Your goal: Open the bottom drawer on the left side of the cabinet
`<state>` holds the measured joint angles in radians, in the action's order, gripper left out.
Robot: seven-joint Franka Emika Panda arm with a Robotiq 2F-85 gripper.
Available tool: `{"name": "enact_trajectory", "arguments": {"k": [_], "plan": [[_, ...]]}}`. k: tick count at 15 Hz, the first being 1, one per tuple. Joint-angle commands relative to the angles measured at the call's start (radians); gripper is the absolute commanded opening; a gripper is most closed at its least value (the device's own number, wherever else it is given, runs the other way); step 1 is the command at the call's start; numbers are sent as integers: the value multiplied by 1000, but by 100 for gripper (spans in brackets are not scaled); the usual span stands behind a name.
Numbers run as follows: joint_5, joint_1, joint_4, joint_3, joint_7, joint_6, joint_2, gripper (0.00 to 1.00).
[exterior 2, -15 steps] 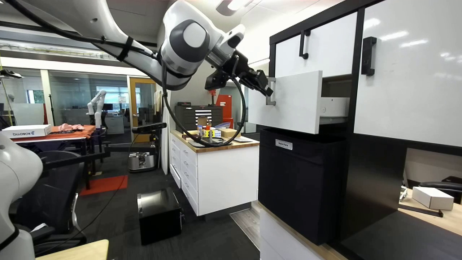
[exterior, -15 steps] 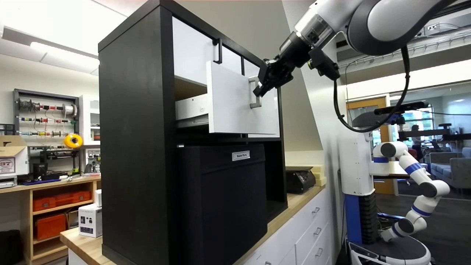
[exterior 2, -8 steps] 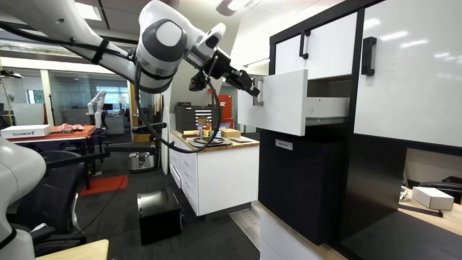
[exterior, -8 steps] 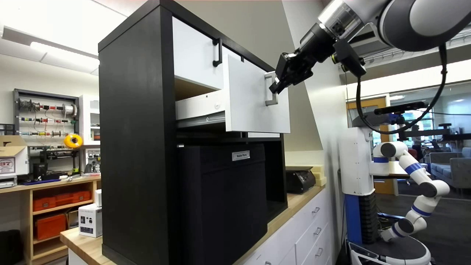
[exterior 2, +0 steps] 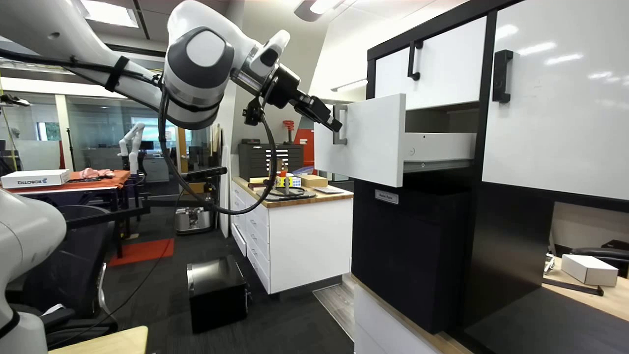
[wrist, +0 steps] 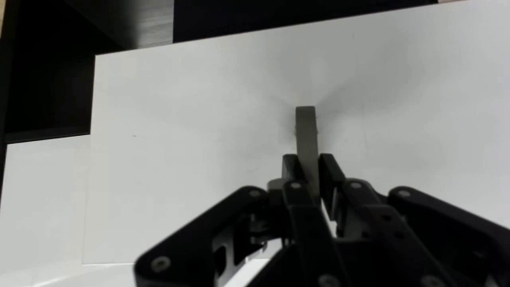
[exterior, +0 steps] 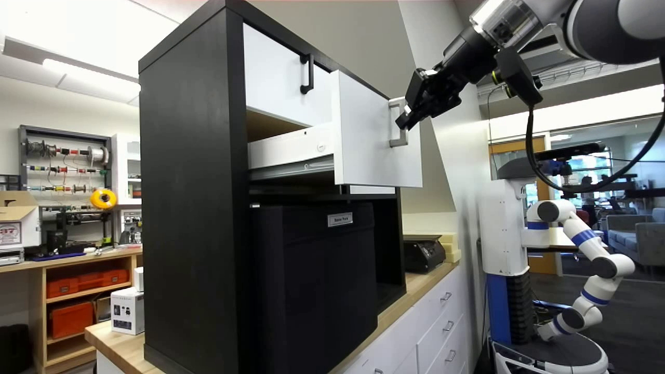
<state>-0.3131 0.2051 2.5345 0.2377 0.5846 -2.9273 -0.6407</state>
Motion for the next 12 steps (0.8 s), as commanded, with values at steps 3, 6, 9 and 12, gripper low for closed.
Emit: {"name": "enact_trajectory", "arguments": {"k": [3,6,9,12], "plan": [[125,77,71,68,-19,46,-16,51],[145,69,63,66,-49,78,5,72],[179,14,19,23,-121,169,31,91],[240,-77,-47,-48,-234,302,67,100]]}}
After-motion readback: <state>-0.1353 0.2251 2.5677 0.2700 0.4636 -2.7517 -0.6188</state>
